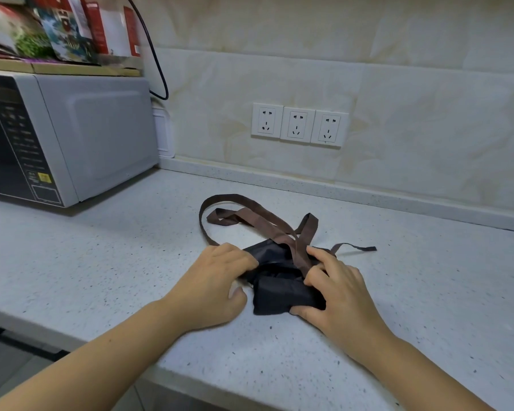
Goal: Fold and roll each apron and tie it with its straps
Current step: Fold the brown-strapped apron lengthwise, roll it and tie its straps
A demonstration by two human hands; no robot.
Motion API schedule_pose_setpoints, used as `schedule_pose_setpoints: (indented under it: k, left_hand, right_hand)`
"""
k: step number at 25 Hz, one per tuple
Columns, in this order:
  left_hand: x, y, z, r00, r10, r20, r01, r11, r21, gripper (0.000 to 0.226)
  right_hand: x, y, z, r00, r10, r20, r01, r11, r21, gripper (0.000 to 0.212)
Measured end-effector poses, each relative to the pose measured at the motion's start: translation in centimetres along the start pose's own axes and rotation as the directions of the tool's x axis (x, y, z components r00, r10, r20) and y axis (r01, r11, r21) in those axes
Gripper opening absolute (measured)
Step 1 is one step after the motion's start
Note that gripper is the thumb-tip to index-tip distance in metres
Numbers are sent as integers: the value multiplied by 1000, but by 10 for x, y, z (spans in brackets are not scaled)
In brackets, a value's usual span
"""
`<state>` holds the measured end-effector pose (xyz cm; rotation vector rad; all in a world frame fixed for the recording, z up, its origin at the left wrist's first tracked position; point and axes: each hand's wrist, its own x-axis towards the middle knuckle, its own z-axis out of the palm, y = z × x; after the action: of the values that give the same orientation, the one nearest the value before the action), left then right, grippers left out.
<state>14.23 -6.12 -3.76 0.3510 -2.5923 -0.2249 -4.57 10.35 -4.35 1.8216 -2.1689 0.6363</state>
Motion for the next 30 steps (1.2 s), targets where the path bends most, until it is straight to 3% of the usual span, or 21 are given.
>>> schedule_pose_setpoints:
  k: [3, 6, 10, 13, 17, 20, 22, 24, 27, 30]
  left_hand:
    - [9, 12, -2, 990, -95, 103, 110, 983, -150, 61]
    - [17, 22, 1, 986, 29, 166, -29, 1000, -2, 71]
    - [31, 36, 5, 981, -109, 158, 141, 969, -205, 47]
    - [52, 39, 15, 946, -299, 129, 315, 940, -135, 26]
    - [65, 28, 14, 867, -407, 287, 456, 881, -128, 23]
    - [62, 26, 11, 879, -370, 302, 405, 912, -61, 23]
    - [56, 26, 10, 907, -354, 230, 389, 912, -129, 24]
    - [47, 28, 9, 943, -301, 145, 325, 927, -186, 24]
    - [32, 33, 9, 997, -58, 49, 63, 992, -108, 23]
    - [6, 39, 12, 965, 236, 111, -240, 970, 31, 27]
  right_hand:
    - [-1, 4, 0, 998, -67, 5, 67, 998, 5, 42]
    - [0, 9, -2, 993, -105, -55, 102, 993, -51, 41]
    - [6, 16, -2, 981, -134, -143, 106, 977, -185, 37]
    - [2, 21, 2, 975, -114, -189, 85, 984, -156, 39]
    - [-4, 26, 1, 968, -156, -195, 140, 986, -92, 48]
    - [-2, 30, -6, 981, -145, -127, 155, 986, 68, 37]
    - [-2, 32, -15, 998, -55, -4, 55, 976, 210, 41]
    - [-5, 32, -24, 995, -8, 102, -15, 974, 227, 47]
    - [-8, 29, -28, 986, -29, 164, 8, 992, 124, 74]
    - [-17, 28, -27, 982, -100, 161, 101, 995, -2, 81]
